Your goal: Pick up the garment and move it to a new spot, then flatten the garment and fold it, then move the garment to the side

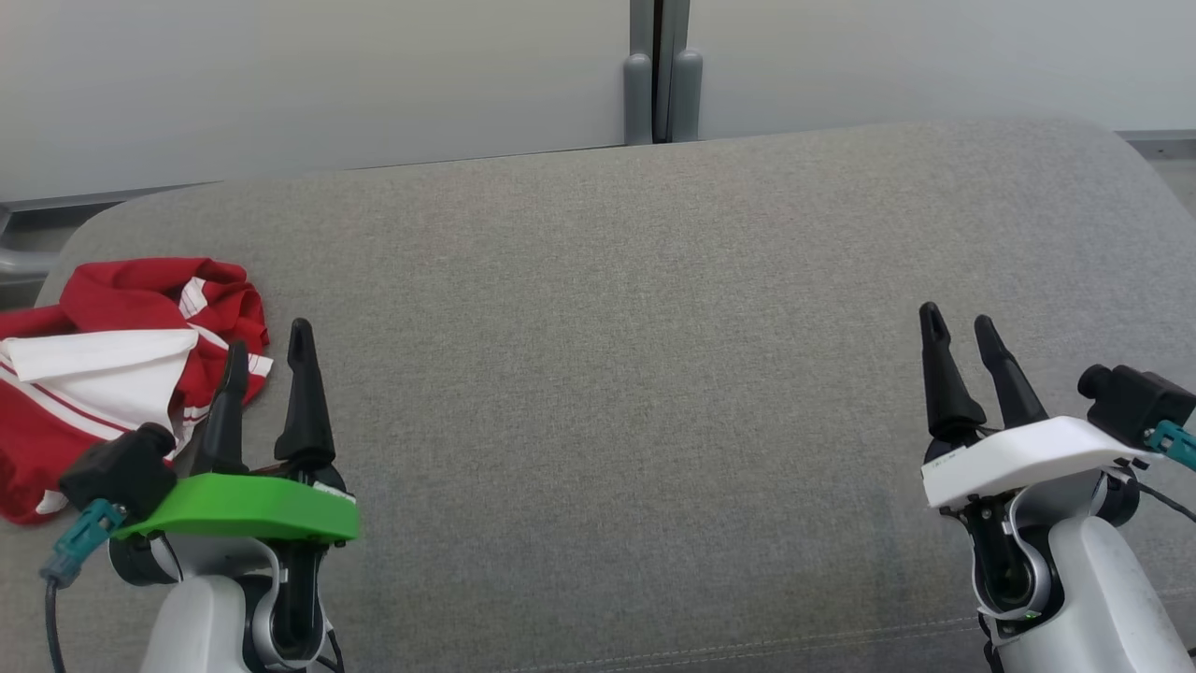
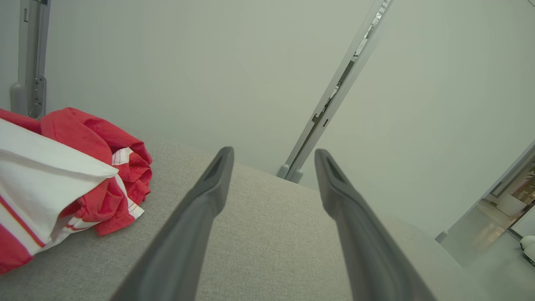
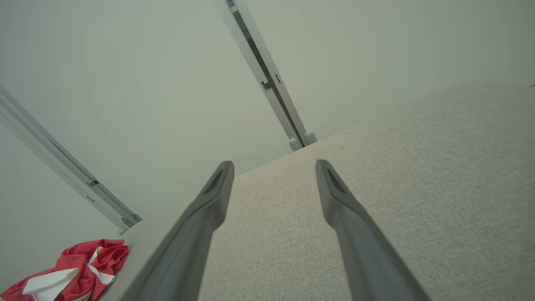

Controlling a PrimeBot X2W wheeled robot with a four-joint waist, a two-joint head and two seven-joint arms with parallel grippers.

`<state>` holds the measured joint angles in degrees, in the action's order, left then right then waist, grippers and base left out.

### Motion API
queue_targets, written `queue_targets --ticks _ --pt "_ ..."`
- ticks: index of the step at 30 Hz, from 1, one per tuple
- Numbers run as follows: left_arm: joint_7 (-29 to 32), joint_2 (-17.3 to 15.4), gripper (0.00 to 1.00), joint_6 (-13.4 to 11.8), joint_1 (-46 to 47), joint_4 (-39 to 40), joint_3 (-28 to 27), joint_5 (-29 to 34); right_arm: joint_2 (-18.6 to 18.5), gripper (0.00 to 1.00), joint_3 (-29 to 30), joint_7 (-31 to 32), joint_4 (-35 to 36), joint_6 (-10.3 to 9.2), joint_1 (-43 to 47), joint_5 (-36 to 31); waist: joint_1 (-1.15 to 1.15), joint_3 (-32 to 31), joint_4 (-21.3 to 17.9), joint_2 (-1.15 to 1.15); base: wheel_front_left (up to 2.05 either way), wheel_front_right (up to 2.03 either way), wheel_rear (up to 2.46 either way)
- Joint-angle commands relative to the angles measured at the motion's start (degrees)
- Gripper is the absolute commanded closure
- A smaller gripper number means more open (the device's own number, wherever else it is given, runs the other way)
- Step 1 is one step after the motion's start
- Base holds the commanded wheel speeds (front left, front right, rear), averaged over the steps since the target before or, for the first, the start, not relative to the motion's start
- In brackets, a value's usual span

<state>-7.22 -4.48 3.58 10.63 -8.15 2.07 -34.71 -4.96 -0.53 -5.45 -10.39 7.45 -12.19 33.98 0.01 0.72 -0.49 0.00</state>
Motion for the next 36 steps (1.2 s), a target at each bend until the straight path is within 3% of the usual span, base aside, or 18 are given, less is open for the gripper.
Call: queue_targets --ticks 1,20,36 --pt "-0.6 -0.8 0.0 0.1 0.2 -0.1 0.5 2.2 -0.3 0.0 -0.2 -0.7 0.1 0.04 -0.1 -2.2 -0.01 0.0 0.0 0.0 0.0 0.0 0.0" --pt "-3.1 -1.3 0.0 -0.1 -1.1 -4.2 4.5 13.2 0.6 0.0 -0.8 -3.8 -3.4 0.04 2.0 -14.3 -0.01 0.0 0.4 0.0 0.0 0.0 0.0" --pt "-5.1 -0.3 0.0 -1.6 -1.7 -7.4 4.8 18.5 1.1 0.0 -1.5 -6.1 -4.4 0.04 3.3 -21.9 -0.01 0.2 0.2 0.0 0.0 0.0 0.0"
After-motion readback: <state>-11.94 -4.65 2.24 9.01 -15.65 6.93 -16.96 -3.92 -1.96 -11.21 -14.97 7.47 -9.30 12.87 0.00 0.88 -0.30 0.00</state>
